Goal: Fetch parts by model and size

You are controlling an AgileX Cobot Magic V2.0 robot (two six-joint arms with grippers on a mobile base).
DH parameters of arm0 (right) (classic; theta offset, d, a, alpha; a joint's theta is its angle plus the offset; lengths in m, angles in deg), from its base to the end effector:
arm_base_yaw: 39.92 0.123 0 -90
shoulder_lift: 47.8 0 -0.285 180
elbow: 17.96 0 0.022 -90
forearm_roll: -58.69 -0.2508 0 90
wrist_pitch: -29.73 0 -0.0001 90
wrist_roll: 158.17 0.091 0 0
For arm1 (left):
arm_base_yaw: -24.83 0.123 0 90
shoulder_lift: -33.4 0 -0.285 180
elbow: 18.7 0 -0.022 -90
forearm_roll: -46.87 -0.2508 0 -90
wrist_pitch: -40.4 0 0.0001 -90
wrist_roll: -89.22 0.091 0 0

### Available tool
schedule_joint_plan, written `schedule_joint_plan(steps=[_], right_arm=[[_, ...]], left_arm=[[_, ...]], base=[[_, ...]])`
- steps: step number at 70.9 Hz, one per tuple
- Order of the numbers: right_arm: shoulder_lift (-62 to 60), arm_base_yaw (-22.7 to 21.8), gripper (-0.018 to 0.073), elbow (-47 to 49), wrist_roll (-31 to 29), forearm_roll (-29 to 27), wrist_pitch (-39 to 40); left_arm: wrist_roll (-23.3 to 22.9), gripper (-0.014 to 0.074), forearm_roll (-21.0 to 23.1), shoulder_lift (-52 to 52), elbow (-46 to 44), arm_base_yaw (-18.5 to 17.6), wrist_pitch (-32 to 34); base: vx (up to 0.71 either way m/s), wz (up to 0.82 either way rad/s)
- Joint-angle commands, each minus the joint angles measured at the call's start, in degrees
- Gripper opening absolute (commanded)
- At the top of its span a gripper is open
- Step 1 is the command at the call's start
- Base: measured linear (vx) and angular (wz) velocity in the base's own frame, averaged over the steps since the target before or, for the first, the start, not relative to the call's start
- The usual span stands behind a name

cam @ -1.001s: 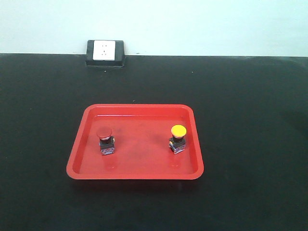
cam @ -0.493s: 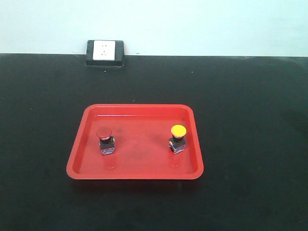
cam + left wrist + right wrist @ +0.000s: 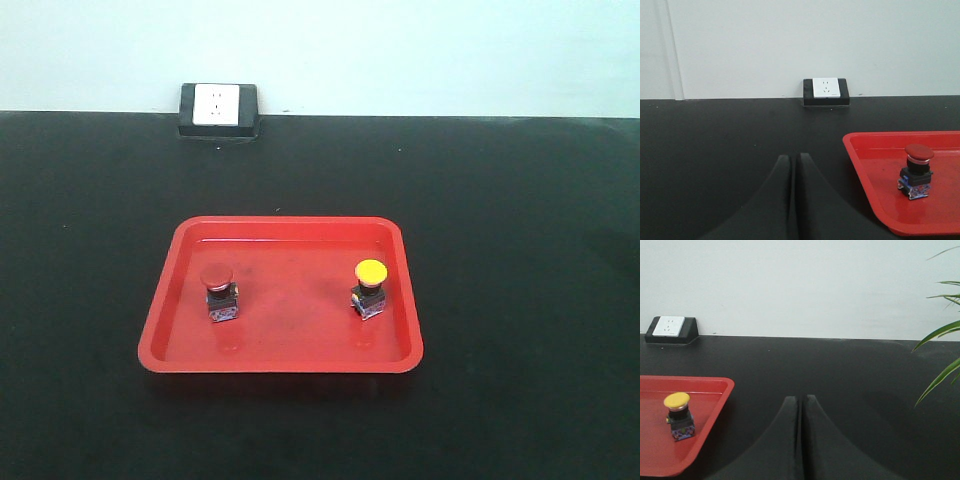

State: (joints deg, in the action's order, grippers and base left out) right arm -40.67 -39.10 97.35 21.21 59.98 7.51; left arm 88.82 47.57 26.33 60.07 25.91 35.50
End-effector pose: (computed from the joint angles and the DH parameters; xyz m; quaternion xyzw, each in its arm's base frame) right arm 0.0394 -0.0002 0.2510 -0.0139 0.7314 -0.0090 0.6817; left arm 0.0567 0.0010 0.1969 -0.0132 0.7115 -0.0005 0.7025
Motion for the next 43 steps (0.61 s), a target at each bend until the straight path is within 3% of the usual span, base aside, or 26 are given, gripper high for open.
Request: schedule_joint_plan(steps=[1, 26, 43], right_arm=[[-0.6, -0.4, -0.001, -4.1, -0.2, 0.0, 10.6], [-0.6, -0.4, -0.001, -14.5, 0.6, -1.7, 22.2], [-0.6, -0.4, -0.001, -14.5, 0.2, -1.8, 21.7]], left_arm=[[0.0, -0.0007, 0.2, 0.7, 0.3, -0.1, 4.0], [0.0, -0.0007, 0.2, 0.7, 0.3, -0.1, 4.0], [0.0, -0.0007, 0.2, 0.7, 0.3, -0.1, 4.0]], base=[[0.0, 0.0], [0.0, 0.0], [0.0, 0.0]])
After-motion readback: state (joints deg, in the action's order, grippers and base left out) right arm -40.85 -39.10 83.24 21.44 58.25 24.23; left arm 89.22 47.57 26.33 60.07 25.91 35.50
